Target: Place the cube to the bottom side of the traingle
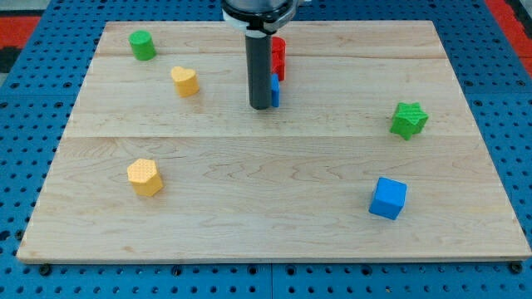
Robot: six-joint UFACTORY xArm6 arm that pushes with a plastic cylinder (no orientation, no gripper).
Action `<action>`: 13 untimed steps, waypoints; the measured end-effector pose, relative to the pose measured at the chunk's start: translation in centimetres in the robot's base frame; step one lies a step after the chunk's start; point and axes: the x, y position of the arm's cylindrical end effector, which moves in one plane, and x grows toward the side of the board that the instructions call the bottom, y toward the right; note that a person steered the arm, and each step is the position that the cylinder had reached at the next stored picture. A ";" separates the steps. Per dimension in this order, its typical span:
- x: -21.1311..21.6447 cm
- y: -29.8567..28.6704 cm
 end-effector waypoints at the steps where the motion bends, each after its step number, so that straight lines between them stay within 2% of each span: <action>1: 4.0 4.1; 2: 10.4 13.7; 3: 14.7 22.3; 4: 18.4 23.3; 5: 19.4 18.6; 6: 16.0 11.7; 7: 11.3 7.9; 8: 8.1 7.3; 9: 7.9 11.5; 11: 3.4 2.8; 12: 3.0 4.3; 13: 8.0 2.5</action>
